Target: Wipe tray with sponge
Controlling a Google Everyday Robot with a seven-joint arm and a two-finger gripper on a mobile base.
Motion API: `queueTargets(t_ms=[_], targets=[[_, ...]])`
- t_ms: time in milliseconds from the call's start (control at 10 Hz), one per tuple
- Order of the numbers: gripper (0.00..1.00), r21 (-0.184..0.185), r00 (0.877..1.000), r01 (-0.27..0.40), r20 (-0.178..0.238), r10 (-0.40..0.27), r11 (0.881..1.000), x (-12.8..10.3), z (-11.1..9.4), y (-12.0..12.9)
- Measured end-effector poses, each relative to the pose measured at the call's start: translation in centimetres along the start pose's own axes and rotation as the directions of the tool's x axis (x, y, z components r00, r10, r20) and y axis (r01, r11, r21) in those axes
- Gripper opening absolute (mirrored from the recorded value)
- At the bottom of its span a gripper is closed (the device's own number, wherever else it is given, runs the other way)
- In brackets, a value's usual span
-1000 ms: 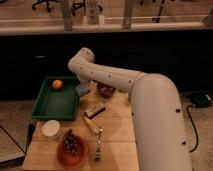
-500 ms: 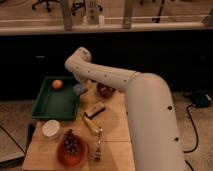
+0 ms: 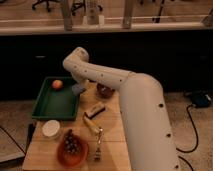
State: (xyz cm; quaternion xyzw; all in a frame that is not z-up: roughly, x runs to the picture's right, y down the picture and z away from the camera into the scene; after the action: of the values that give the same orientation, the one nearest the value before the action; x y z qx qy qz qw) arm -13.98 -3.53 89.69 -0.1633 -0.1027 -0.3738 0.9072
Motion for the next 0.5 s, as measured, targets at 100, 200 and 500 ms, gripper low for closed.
queueTargets(t_ms=[100,200,500], targets=[[0.03,-0.002,1.000,0.008,0.005,-0.008,1.000,-0.21,0.23,-0.36],[0.03,-0.005,1.000,0.018,0.011,-0.018,1.000,-0.46,0.45,-0.61],[0.03,-0.012,0.999,0.031,0.017,-0.031,0.999,-0.19,0.88,-0.74]])
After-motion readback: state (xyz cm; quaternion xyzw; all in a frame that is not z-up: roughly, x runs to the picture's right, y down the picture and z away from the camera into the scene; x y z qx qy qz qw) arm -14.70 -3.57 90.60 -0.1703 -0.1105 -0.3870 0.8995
